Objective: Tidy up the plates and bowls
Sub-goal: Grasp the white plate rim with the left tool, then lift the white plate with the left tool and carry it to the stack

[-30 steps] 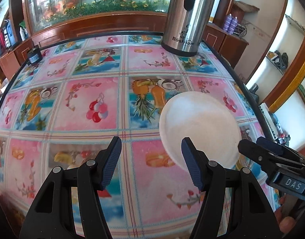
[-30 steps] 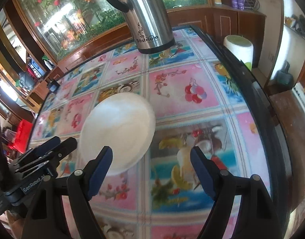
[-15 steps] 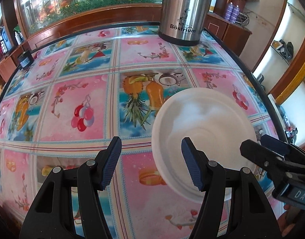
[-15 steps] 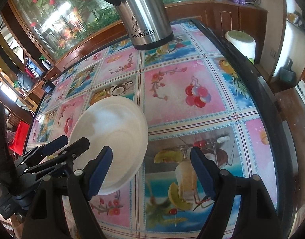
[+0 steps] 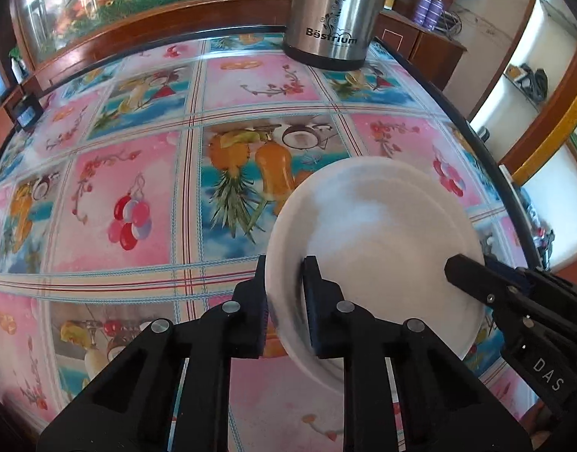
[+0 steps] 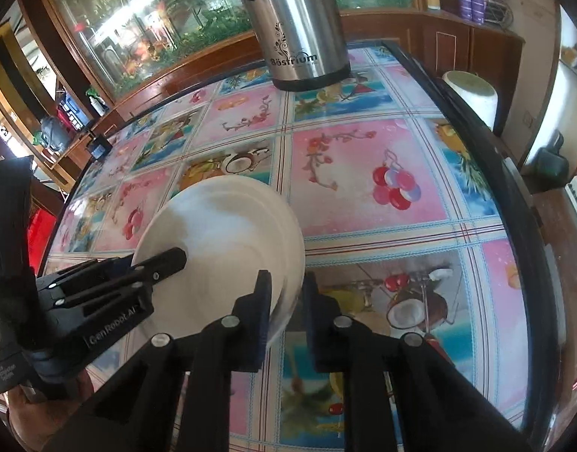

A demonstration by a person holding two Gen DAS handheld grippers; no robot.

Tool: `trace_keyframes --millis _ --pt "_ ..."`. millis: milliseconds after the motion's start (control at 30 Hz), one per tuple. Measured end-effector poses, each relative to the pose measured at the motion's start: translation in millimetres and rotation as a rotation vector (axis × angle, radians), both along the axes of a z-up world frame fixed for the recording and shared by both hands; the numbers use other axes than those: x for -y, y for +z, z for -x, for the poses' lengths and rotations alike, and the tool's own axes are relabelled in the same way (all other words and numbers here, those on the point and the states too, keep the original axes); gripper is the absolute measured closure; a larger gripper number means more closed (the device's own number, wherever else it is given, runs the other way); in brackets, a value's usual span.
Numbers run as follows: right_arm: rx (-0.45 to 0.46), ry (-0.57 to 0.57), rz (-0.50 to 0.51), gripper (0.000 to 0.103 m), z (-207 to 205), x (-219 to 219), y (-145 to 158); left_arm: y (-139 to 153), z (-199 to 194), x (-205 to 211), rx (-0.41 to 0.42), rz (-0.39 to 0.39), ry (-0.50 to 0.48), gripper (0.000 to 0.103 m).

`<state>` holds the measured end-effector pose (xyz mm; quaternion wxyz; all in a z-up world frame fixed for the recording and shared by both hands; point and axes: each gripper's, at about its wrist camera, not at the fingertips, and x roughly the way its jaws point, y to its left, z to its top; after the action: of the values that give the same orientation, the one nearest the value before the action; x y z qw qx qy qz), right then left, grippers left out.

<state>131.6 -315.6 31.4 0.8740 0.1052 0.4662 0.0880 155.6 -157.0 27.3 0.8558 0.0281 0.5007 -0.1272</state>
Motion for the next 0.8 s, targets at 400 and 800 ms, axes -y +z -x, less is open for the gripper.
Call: trace_keyframes --millis 400,800 --pt "0.019 0.01 -0.015 0.089 24.5 -13.3 12.2 13.1 26.9 -26.8 -0.018 0.055 0.008 0.088" --pt "0.038 0.099 -0.024 0.088 61.9 -69.3 25.4 28.8 88.4 -95.1 0.005 0.066 0.075 0.088"
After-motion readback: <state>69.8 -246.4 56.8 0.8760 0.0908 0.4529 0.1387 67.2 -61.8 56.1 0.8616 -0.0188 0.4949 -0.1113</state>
